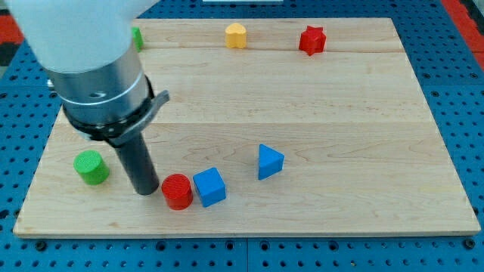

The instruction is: Place the blue cube at the bottom centre

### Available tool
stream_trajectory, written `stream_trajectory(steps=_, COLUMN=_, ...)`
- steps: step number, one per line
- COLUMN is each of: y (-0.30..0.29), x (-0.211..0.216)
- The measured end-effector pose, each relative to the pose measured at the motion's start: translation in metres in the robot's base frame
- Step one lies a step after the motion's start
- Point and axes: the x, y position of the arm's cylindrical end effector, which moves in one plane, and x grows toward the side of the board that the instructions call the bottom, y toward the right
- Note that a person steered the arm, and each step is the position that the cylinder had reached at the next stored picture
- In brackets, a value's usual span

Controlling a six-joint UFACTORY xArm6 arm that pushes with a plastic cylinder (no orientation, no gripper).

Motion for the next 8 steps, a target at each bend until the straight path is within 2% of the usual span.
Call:
stream_trajectory(steps=1, y=-0.004, x=0.027)
stream_trajectory(steps=4, y=0.111, x=-0.012)
stream_trajectory(steps=5, y=0.083, x=-0.016)
stream_trajectory(steps=6, y=0.043, x=0.017)
stream_trajectory(steps=7, y=0.094, x=0.066)
stream_trajectory(steps=8, y=0.109, x=0.042)
